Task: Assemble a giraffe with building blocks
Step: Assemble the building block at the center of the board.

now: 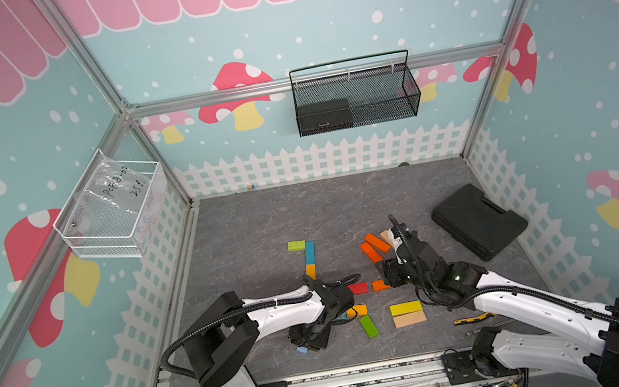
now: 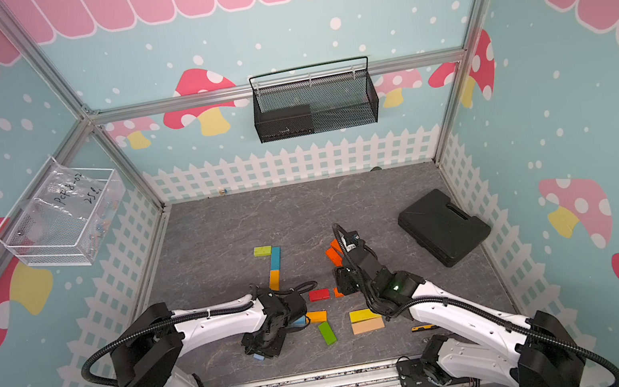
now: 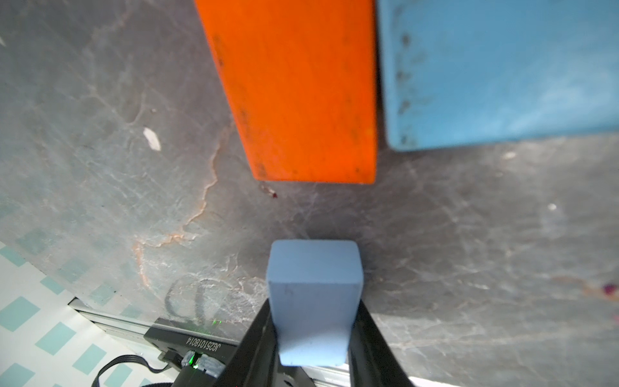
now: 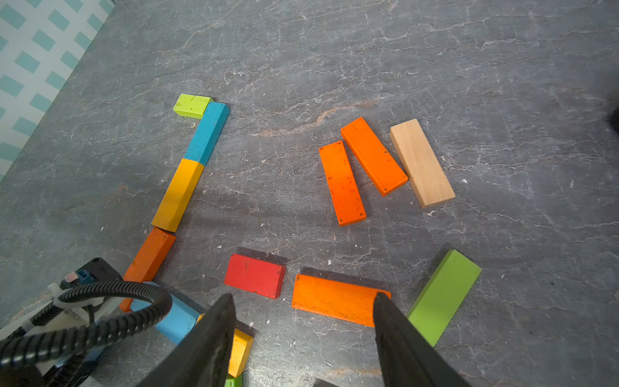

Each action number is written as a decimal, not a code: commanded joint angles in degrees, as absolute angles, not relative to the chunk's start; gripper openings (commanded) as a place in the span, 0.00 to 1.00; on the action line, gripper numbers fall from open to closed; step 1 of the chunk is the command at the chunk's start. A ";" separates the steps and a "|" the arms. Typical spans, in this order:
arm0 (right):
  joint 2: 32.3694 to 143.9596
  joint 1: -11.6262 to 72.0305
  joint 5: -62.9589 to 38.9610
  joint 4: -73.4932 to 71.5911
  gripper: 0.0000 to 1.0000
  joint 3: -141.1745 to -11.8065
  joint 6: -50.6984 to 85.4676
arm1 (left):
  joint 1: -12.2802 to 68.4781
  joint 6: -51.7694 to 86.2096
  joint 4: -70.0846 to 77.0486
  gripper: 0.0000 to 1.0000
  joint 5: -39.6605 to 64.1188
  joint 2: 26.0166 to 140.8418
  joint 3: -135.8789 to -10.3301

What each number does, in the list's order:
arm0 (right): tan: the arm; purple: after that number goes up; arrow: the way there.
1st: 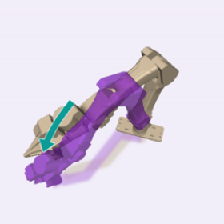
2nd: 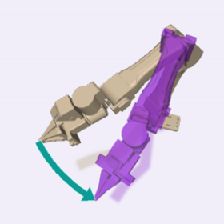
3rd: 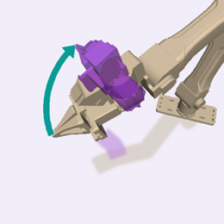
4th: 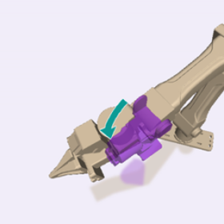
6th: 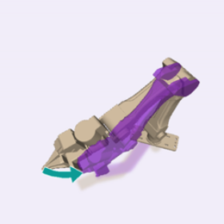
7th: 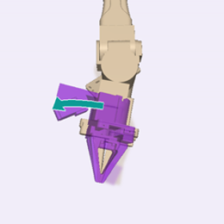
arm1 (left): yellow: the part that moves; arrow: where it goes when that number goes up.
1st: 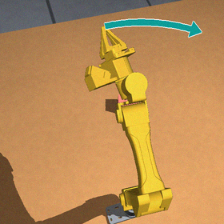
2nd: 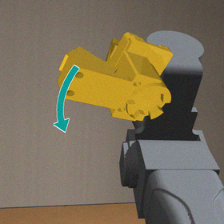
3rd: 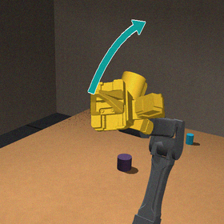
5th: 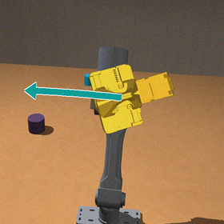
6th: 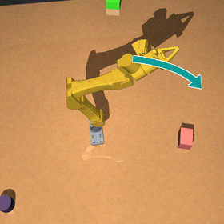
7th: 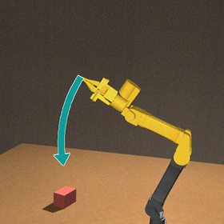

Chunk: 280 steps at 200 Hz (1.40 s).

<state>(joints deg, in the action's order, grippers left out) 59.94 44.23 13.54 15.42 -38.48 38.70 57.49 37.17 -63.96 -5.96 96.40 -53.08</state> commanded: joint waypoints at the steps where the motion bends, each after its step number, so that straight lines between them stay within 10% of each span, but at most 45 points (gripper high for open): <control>1: 59.54 43.95 14.61 16.26 0.67 -37.97 39.62 | 57.18 36.91 -61.70 0.38 -4.38 98.25 -53.35; 280: 61.34 43.94 14.81 16.44 0.67 -39.28 39.54 | 54.14 30.41 -59.91 0.34 -7.51 98.37 -55.63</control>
<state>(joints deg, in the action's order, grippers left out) 60.86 44.23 14.00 15.49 -38.48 39.07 55.07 31.44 -63.48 -5.56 97.32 -54.74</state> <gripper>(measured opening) 0.666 0.339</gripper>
